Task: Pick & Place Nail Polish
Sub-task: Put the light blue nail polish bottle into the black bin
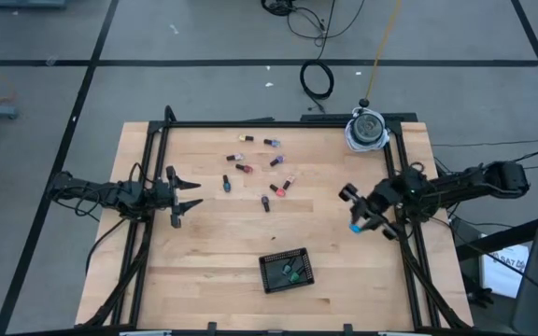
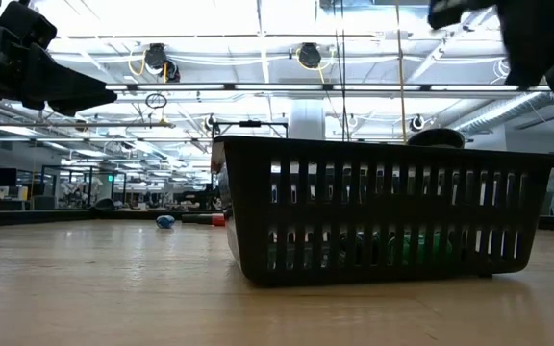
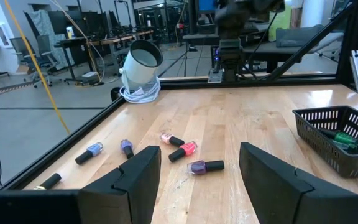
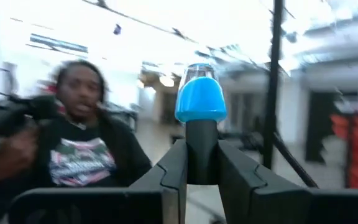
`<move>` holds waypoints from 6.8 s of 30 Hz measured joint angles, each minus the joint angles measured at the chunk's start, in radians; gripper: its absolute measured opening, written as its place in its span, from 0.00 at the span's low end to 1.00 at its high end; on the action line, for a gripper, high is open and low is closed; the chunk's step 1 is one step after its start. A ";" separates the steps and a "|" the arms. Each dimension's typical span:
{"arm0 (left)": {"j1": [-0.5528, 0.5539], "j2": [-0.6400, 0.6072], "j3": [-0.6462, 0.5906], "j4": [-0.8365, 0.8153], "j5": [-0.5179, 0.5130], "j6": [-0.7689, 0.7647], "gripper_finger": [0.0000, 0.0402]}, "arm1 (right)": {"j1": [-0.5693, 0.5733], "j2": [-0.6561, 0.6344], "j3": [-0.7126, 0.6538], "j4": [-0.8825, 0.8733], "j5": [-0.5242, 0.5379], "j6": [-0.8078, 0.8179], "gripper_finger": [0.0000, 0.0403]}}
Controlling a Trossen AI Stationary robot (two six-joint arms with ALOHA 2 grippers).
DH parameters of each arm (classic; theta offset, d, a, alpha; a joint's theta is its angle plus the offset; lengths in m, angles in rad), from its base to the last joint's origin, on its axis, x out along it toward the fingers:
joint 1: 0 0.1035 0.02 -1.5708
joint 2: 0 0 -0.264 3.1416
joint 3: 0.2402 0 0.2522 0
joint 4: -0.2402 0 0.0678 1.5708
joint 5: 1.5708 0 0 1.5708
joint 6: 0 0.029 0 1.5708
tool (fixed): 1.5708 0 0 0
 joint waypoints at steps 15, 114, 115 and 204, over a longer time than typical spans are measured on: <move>0.000 0.000 0.000 0.000 0.000 0.000 0.53 | 0.068 -0.017 0.003 0.121 0.123 -0.014 0.12; 0.000 0.000 0.000 0.000 0.000 0.000 0.53 | -0.051 0.055 0.002 -0.802 1.579 -0.679 0.12; 0.000 0.000 0.000 0.000 0.000 0.000 0.53 | -0.060 0.055 0.002 -0.803 1.551 -0.657 0.12; 0.000 0.000 0.000 0.000 0.000 0.000 0.53 | 0.411 0.629 0.640 -1.055 0.529 -0.238 0.12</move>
